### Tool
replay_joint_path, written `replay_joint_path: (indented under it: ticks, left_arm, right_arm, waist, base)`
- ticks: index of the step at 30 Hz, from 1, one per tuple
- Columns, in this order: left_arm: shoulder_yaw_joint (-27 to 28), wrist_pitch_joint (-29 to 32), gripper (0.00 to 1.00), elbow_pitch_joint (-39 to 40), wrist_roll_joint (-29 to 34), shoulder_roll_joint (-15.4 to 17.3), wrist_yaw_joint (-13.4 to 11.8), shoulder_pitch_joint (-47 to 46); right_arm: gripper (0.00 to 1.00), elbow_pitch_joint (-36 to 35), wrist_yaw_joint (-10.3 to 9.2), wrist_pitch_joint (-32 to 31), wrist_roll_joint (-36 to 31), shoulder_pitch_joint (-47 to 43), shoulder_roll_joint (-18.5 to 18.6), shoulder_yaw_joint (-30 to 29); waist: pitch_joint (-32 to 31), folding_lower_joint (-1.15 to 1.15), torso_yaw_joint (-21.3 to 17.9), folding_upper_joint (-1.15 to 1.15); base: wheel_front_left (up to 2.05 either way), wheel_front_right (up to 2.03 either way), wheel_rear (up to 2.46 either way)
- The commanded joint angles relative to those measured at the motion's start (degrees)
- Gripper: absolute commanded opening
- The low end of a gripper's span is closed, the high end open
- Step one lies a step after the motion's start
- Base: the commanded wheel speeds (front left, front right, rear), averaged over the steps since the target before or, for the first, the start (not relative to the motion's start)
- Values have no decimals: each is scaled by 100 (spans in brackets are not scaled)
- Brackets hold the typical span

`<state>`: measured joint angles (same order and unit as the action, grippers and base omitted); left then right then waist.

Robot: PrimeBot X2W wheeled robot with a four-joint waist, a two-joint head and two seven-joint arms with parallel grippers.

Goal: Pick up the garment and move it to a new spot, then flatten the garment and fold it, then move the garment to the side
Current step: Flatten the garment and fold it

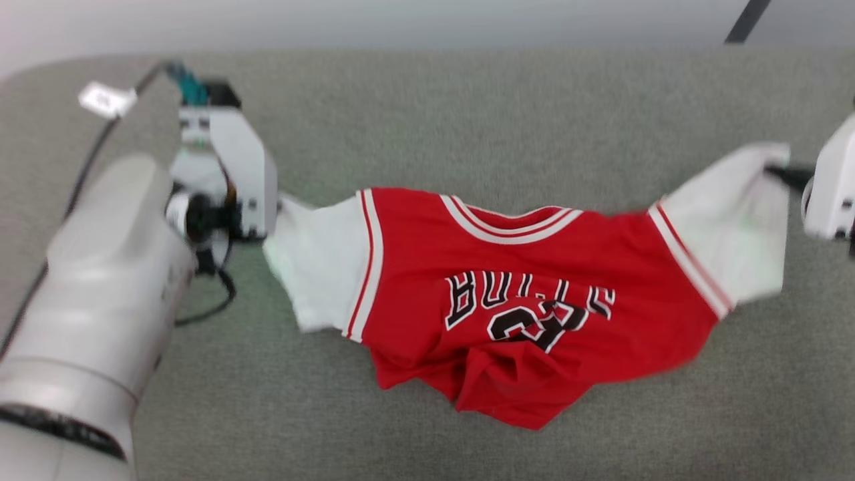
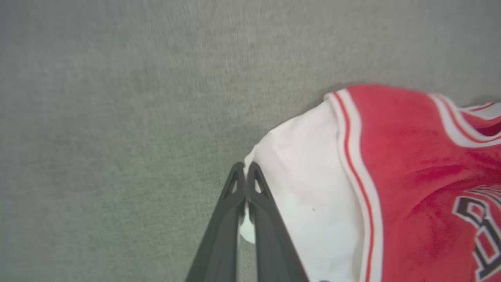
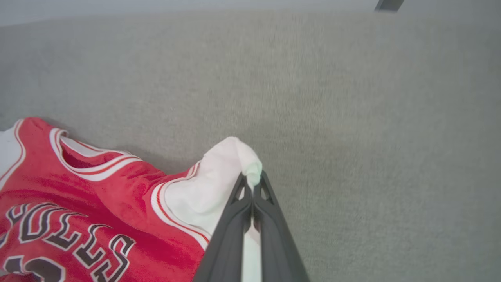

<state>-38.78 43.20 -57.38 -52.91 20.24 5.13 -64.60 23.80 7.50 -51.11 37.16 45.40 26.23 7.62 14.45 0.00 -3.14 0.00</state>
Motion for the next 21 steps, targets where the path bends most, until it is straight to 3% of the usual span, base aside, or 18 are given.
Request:
replay_joint_path:
  ticks: [1,13,21]
  left_arm:
    - [16,-48,0,6,8,-1,30,-111]
    - [173,-1261,0,-156,288,-189,-128,-1473]
    - [325,-2396,0,-353,505,-164,-274,-2334]
  right_arm:
    - [0,-3,-2,116,-114,150,19,2]
    - [0,859,-3,2167,-1393,2121,-613,796]
    - [0,2093,-3,3990,-1963,3373,-1158,1099]
  waist:
    - [-365,0,108,0]
    - [-1217,0,151,0]
    - [-1475,0,86,0]
  base:
    - [0,0,0]
    - [0,0,0]
    - [0,0,0]
